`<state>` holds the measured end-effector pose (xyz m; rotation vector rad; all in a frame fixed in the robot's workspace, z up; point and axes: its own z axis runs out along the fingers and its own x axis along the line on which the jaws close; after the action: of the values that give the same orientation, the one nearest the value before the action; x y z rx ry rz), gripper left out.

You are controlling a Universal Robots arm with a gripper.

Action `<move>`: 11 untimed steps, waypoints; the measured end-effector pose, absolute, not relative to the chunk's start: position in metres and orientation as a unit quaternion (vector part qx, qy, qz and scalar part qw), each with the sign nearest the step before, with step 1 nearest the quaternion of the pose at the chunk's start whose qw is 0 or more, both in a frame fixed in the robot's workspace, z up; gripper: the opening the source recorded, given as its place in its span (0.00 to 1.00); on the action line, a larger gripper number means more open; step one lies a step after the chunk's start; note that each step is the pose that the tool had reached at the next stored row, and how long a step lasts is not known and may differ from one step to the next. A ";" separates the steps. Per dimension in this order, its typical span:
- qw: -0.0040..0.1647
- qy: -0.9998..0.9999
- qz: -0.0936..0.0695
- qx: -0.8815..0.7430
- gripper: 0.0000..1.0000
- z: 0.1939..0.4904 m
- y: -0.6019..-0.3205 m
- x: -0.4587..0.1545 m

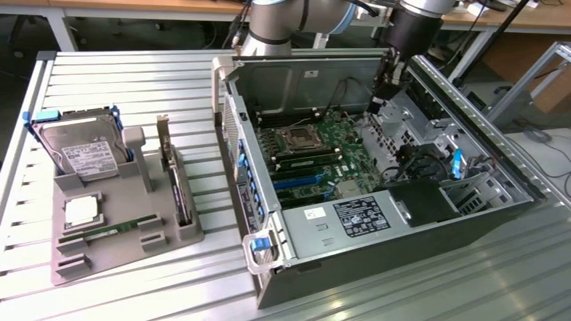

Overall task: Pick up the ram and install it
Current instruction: 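Press down the ram until it locks into place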

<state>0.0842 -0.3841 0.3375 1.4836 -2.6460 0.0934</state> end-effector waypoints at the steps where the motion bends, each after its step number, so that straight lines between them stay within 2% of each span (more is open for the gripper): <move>1: 0.054 -0.876 0.030 0.479 0.11 0.337 -0.384 0.084; 11: 0.058 -0.943 0.021 0.328 0.11 0.335 -0.384 0.084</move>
<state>0.0842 -0.3841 0.3352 0.9927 -2.8577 0.0634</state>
